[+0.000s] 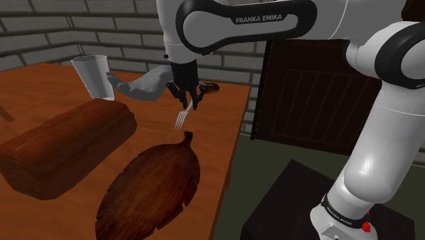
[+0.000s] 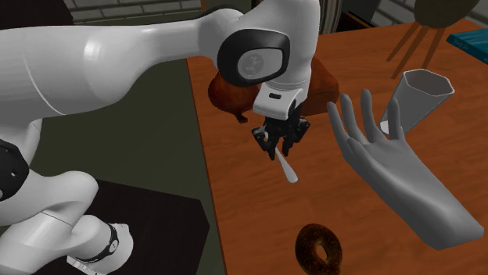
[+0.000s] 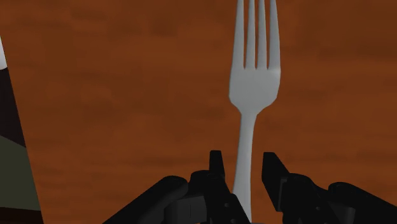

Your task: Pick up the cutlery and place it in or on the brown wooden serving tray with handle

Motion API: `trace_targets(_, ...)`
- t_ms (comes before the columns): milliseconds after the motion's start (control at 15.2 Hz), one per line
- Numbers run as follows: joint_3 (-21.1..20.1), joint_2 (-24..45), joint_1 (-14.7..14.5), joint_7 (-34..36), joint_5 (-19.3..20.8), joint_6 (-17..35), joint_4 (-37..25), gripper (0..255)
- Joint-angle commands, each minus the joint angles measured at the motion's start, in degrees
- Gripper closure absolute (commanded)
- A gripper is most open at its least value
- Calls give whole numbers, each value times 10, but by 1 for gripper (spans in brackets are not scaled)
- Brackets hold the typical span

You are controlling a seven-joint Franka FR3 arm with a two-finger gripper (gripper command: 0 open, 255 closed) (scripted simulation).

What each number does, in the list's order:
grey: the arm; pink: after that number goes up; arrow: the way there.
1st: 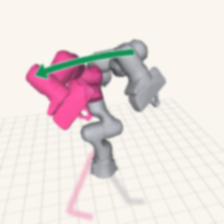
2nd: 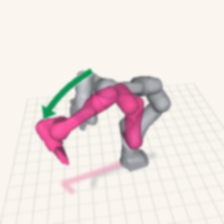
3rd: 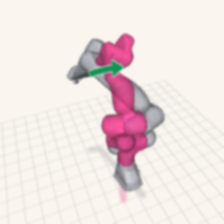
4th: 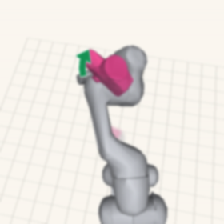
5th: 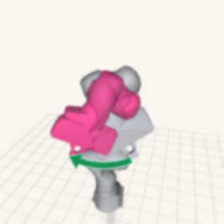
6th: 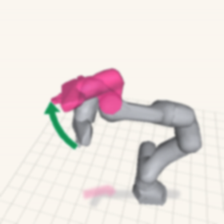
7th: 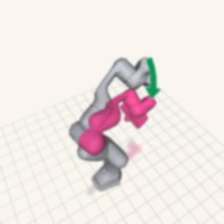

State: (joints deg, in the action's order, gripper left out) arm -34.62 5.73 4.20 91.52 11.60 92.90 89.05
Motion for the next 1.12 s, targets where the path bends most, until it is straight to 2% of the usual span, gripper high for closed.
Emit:
trace_targets(0, -1, 5, -2, 0, 3, -16, -19, 255)
trace_targets(1056, -10, 66, -37, 1, 42, -160, -213, 255)
